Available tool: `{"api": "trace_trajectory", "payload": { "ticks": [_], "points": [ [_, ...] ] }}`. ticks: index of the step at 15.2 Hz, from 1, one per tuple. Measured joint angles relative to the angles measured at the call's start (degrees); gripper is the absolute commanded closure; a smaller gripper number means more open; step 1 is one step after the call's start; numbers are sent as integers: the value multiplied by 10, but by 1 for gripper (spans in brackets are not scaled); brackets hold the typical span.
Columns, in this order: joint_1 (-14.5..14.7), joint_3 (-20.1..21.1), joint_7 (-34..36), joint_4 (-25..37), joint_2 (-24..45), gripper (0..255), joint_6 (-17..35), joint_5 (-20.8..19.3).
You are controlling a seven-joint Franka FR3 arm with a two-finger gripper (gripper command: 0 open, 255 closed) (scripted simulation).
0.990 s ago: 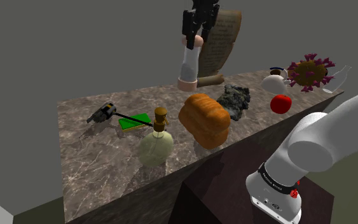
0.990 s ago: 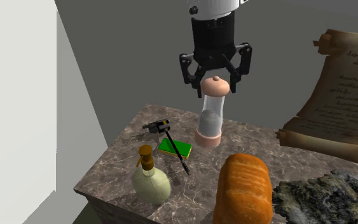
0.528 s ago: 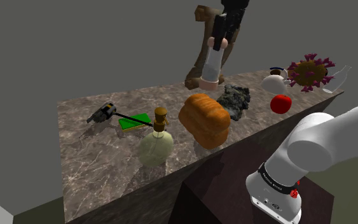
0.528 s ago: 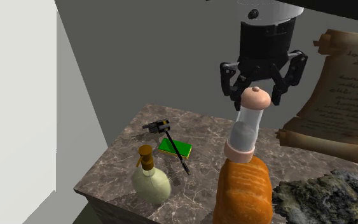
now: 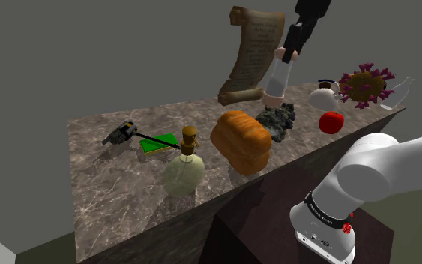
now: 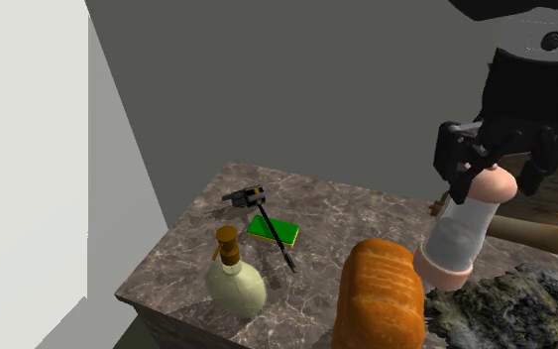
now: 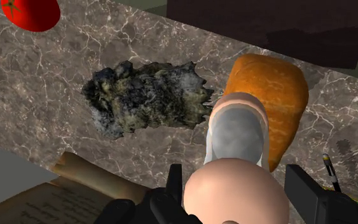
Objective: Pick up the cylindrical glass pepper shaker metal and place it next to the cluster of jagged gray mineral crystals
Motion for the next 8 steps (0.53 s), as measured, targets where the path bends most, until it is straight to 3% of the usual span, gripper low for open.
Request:
{"api": "trace_trajectory", "payload": {
  "ticks": [8],
  "points": [
    [-25, -94, -105, -35, -71, 255, -17, -62]
  ]
}}
